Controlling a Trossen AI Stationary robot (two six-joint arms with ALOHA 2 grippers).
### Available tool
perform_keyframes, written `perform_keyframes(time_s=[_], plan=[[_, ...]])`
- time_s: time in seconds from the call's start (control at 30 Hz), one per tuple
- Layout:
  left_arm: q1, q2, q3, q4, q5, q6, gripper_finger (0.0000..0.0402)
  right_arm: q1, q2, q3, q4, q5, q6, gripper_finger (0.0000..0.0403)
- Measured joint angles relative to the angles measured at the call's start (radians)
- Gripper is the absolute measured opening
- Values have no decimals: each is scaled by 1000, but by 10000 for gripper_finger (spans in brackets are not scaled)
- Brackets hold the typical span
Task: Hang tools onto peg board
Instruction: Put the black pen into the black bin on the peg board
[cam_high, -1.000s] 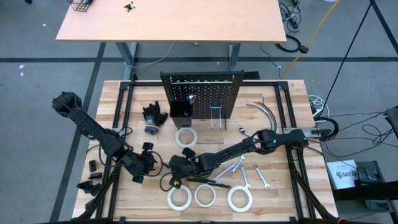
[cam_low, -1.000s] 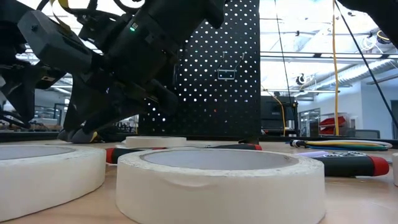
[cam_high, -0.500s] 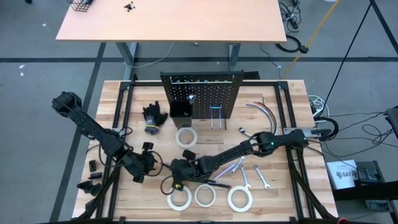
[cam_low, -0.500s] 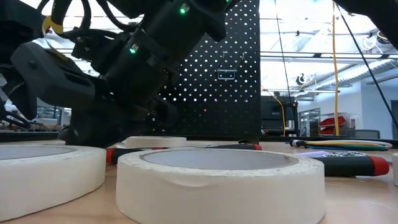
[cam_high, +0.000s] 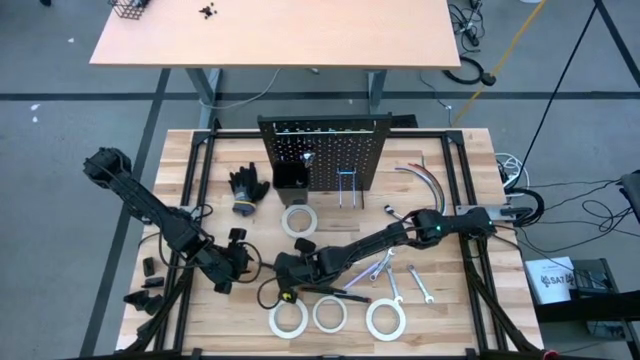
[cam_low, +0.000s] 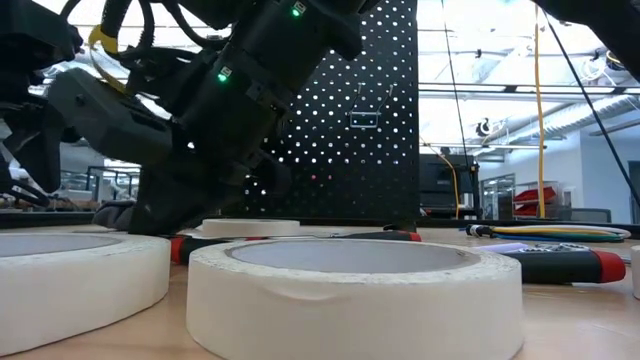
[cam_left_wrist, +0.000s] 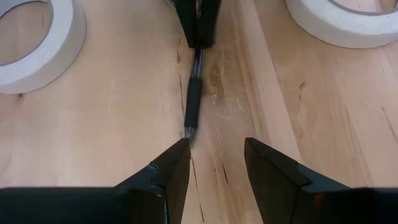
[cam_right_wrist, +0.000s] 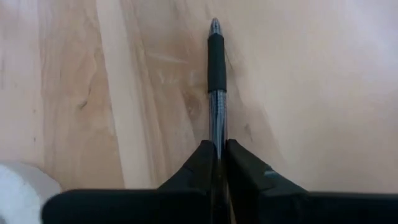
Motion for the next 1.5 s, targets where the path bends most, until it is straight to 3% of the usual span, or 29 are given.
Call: perform_keyframes(time_s=[0.5, 0.77, 0.93, 1.27, 1.4, 1.5], plan=[[0, 0, 0, 6, -38, 5, 157, -9, 0, -1, 9, -16, 27, 17], [28, 5, -47, 161, -62, 178, 157, -21, 1, -2, 33, -24, 30, 24], [64, 5, -62, 167, -90, 184, 157, -31, 2, -3, 62, -61, 27, 21], [71, 4, -125, 237, -77, 179, 157, -48, 3, -3, 105, -154, 69, 21], [70, 4, -125, 295, 21, 227, 157, -52, 3, -4, 113, -167, 73, 21], [73, 9, -125, 295, 11, 247, 157, -58, 3, -4, 123, -183, 83, 22]])
